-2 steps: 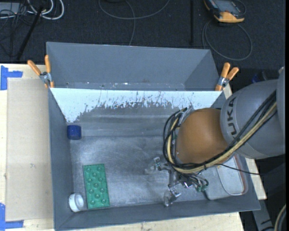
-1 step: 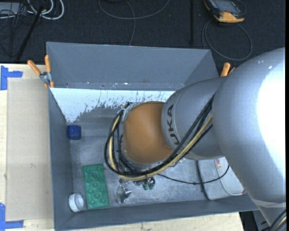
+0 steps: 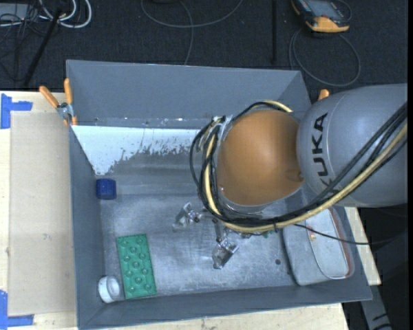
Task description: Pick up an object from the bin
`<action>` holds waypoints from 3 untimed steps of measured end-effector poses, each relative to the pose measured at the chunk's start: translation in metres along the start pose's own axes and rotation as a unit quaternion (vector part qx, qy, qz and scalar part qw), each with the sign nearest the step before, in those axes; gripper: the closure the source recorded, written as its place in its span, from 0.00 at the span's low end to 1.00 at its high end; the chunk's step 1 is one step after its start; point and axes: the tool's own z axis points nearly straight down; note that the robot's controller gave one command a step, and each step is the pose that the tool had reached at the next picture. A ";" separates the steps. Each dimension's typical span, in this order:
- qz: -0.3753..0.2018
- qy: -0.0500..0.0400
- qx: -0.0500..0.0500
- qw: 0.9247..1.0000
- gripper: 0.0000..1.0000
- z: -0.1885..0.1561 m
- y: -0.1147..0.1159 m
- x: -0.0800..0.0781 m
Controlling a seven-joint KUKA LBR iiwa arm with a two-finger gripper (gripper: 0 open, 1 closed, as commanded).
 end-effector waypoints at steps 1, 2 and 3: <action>-0.102 0.000 -0.002 0.995 0.00 0.088 0.070 -0.027; -0.100 -0.005 0.001 0.995 1.00 0.085 0.066 -0.030; -0.096 -0.003 0.000 0.995 1.00 -0.058 0.063 -0.037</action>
Offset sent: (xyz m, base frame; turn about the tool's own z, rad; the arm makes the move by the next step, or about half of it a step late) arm -0.0254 0.0676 -0.0872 -0.2041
